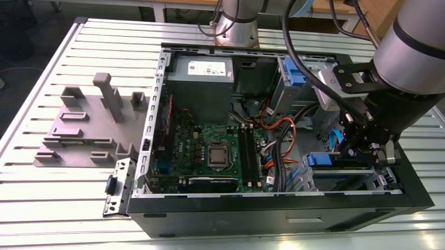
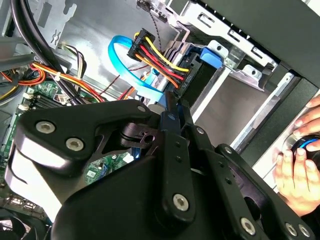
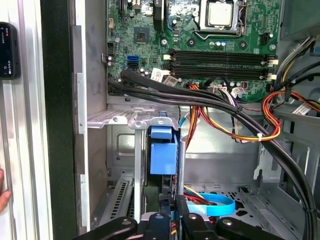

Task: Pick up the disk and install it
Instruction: 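Insert the second disk wire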

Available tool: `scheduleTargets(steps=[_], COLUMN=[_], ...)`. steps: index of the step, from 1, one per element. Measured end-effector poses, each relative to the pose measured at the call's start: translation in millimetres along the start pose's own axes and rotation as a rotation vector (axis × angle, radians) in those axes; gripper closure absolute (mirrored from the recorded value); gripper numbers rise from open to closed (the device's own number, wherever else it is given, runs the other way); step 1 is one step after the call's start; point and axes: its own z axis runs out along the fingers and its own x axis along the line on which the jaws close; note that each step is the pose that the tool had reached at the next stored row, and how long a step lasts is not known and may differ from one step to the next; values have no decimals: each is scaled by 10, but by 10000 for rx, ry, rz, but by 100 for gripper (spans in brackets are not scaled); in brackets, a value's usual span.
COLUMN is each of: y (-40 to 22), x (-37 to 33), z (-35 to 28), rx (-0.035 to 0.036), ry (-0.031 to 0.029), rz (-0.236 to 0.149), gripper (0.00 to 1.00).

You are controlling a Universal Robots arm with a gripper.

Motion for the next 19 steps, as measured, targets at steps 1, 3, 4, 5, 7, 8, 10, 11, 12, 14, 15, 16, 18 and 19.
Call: scheduleTargets(steps=[1,3,4,5,7,8,10,11,12,14,15,16,18,19], y=[-1,0,-1,-1,0,0,0,0,1,1,2,2,3,3], x=[4,14,19,24,29,32,36,38,39,42,43,45,48,49], z=[1,1,1,2,3,4,6,8,10,15,17,19,22,23], rx=[0,0,0,0,0,0,0,0,1,0,0,0,1,1], ry=[-8,-11,-13,-14,-18,-22,-30,-36,-40,-48,-54,-62,-92,-113], rz=[5,7,7,7,7,8,9,10,11,12,13,14,19,22], gripper=[84,84,84,84,84,84,84,84,84,84,84,84,84,84])
